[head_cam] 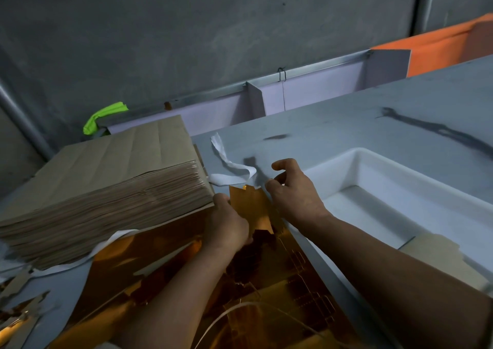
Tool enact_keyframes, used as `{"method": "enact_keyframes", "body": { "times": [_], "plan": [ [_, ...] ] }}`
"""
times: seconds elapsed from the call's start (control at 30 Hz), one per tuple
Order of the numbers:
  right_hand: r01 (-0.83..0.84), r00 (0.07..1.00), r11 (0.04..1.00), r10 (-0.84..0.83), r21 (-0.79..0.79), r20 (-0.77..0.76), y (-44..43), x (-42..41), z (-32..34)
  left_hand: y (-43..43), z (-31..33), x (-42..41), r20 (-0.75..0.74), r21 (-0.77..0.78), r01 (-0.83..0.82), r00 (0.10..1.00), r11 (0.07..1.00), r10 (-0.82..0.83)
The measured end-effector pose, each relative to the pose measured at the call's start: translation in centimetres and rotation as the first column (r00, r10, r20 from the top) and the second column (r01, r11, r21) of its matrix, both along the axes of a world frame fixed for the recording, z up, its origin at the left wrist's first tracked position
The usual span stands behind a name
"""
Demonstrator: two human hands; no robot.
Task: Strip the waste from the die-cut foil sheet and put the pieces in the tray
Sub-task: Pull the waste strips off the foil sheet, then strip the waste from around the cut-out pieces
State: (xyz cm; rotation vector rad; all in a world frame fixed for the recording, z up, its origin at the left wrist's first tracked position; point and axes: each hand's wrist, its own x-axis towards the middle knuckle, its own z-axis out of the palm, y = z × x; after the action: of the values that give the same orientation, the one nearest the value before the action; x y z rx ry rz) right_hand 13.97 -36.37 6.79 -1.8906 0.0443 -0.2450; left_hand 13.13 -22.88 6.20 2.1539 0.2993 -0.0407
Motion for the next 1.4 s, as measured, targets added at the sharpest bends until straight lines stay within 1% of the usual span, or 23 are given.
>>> {"method": "enact_keyframes", "body": {
  "times": [0.2,0.3,0.43,0.57,0.7,0.8,0.93,1.03,1.1,1.17,1.23,1.3,1.4],
  "plan": [
    [-0.004,1.000,1.000,0.004,-0.016,0.012,0.0,-0.1,0.1,-0.2,-0.1,-0.2,-0.028,0.123,-0.017,0.999,0.992,0.020],
    [0.000,1.000,1.000,0.000,-0.024,0.019,0.0,0.0,-0.1,-0.2,0.1,-0.6,-0.042,0.192,0.006,0.999,0.981,0.002],
    [0.006,1.000,0.999,-0.005,-0.033,0.027,0.0,0.0,-0.1,-0.7,0.6,-1.4,-0.077,0.278,0.073,0.996,0.958,-0.053],
    [0.002,0.999,0.998,0.000,-0.056,0.037,0.0,0.0,-0.1,-0.8,1.4,-2.2,-0.098,0.354,0.188,0.982,0.916,-0.164],
    [-0.002,0.999,0.997,0.005,-0.077,0.049,0.0,-0.1,-0.1,-0.3,2.5,-2.8,-0.044,0.372,0.247,0.967,0.895,-0.249],
    [-0.020,0.994,0.983,0.040,-0.184,0.103,0.2,-0.5,-0.1,0.8,3.6,-3.3,0.014,0.352,0.251,0.962,0.902,-0.274],
    [-0.112,0.975,0.912,0.178,-0.394,0.135,0.7,-1.1,-0.2,3.6,4.9,-3.6,0.115,0.283,0.194,0.965,0.939,-0.234],
    [-0.262,0.931,0.825,0.353,-0.500,0.095,1.2,-1.9,0.0,6.1,5.4,-4.0,0.124,0.260,0.150,0.974,0.954,-0.187],
    [-0.379,0.882,0.740,0.471,-0.556,0.026,1.7,-2.3,0.1,7.5,5.4,-4.4,0.133,0.252,0.116,0.979,0.961,-0.153],
    [-0.481,0.836,0.656,0.542,-0.582,-0.080,2.0,-2.7,-0.1,8.8,5.0,-4.9,0.134,0.237,0.092,0.983,0.967,-0.127],
    [-0.547,0.804,0.607,0.572,-0.577,-0.161,2.1,-2.8,-0.4,10.0,4.3,-5.4,0.146,0.244,0.072,0.983,0.967,-0.110],
    [-0.568,0.790,0.580,0.582,-0.584,-0.191,2.1,-3.0,-0.5,11.2,3.6,-5.9,0.161,0.264,0.033,0.984,0.964,-0.078],
    [-0.565,0.788,0.561,0.584,-0.605,-0.194,2.0,-2.9,-0.5,12.9,2.4,-6.9,0.180,0.260,-0.017,0.983,0.965,-0.031]
  ]
}}
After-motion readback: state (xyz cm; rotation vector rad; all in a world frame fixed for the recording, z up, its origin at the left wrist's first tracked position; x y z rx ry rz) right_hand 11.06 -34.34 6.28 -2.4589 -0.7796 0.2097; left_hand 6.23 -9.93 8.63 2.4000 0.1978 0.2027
